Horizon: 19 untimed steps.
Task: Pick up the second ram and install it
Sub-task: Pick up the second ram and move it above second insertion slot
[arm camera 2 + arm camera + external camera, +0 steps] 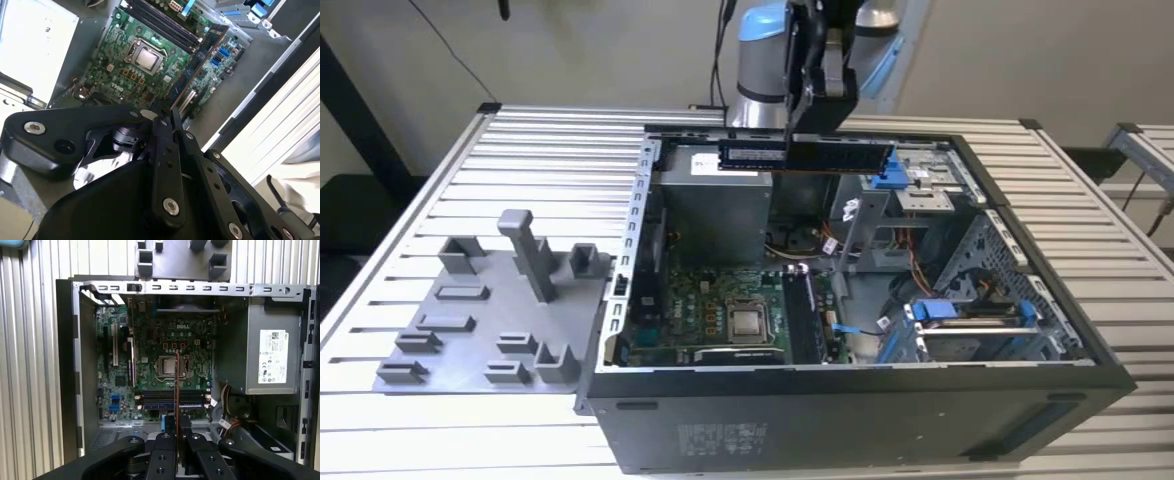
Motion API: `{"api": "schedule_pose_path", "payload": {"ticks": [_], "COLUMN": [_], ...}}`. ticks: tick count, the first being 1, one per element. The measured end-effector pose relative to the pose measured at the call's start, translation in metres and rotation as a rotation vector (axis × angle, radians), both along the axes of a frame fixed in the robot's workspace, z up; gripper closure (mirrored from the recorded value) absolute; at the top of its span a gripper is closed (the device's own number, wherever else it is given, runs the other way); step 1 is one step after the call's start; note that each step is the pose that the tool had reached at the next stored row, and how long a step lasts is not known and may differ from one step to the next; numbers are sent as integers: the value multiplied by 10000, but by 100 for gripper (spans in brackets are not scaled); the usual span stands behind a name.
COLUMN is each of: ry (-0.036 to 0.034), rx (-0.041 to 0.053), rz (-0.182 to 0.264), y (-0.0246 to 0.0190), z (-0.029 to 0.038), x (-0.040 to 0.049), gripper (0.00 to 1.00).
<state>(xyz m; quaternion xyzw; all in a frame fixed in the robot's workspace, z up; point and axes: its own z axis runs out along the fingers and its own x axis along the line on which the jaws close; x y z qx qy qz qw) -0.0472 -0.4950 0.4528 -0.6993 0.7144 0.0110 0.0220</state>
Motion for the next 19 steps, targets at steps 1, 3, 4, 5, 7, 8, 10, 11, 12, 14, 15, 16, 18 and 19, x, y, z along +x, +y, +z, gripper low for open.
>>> {"api": "schedule_pose_path", "payload": {"ticks": [1,3,4,5,7,8,10,11,12,14,15,16,18,19], "ry": [0,0,0,0,0,0,0,0,0,0,0,0,0,0], "rx": [-1,-1,-1,-1,-1,-1,-1,-1,-1,-1,-1,-1,-1,0], "rz": [0,-1,0,-1,1,0,0,0,0,-1,-1,0,0,0], "y": [0,0,0,0,0,0,0,0,0,0,0,0,0,0], "z": [0,0,0,0,0,0,0,1,1,0,0,0,1,0], "x": [16,48,64,80,112,128,157,169,185,226,251,274,312,328], "gripper": [85,85,85,85,85,85,85,85,85,85,85,85,85,85]}}
